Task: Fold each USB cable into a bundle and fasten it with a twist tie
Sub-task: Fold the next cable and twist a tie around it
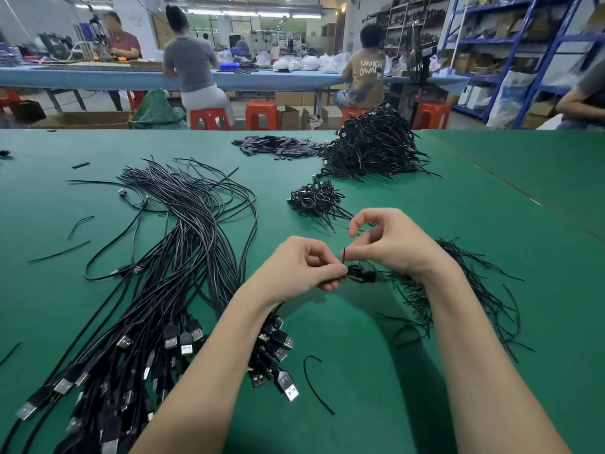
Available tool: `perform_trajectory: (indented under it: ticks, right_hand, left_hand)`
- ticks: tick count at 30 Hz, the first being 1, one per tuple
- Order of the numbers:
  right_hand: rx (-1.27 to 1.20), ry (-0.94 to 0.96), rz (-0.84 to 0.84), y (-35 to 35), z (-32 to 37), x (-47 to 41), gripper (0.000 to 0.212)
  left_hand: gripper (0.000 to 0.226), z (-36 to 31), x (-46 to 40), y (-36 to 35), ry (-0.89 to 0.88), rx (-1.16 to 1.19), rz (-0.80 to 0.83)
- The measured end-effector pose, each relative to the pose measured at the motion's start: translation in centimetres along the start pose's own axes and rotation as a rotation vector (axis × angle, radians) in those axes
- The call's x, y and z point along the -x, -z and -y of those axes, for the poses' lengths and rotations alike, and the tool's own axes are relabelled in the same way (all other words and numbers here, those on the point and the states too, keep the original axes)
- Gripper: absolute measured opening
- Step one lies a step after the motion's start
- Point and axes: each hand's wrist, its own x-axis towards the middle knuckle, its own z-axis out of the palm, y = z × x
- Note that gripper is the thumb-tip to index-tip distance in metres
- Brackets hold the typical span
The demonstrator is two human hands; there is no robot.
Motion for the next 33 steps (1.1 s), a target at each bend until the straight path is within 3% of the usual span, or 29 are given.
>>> perform_trajectory:
  ticks: [5,9,11,16,20,25,28,31,33]
  right_hand:
    - [-0.086,0.142,-0.237,-2.0,1.1,-0.3,0.03]
    - [-0.19,0.16,-0.224,-2.6,1.7,-0.3,0.031]
    - [-0.19,0.15,-0.176,-2.4,1.6,-0.4,0.029]
    - [-0.024,0.071,-0.153,-1.8,1.0,-0.6,0.017]
    - [-0.149,0.048,-0.154,-2.1,1.2,-0.6,0.012]
    - [-0.295,0.064,-0.216,-3.0,1.5,-0.6,0.01]
    - [-0.232,0.126,-0.3,-2.8,1.2,-0.7,0.012]
    - [-0.106,0.237,-0.31,-2.8,1.0,-0.5,0.011]
    - [-0.049,0.284,-0.284,-3.1,1.1,-0.4,0.012]
  left_hand:
    - [0.007,-0.2,-0.6,-0.4,0.034,0.327,-0.285]
    - [0.009,-0.4,-0.5,-0.1,0.011,0.441,-0.371]
    - [0.012,-0.1,-0.5,0.0,-0.027,0.303,-0.405]
    - [0.011,0.4,-0.6,-1.1,-0.302,-0.342,-0.533]
    - [0.014,0.5,-0.3,-0.9,-0.453,-0.5,-0.574]
    - [0.014,-0.1,-0.3,-0.4,-0.492,-0.6,-0.586]
    - [0.014,-0.8,-0.5,-0.4,-0.348,-0.275,-0.492]
    - [0.008,-2.0,-0.4,0.2,0.004,0.447,-0.339]
    - [0.012,-2.0,-0.4,0.8,0.141,0.698,-0.295]
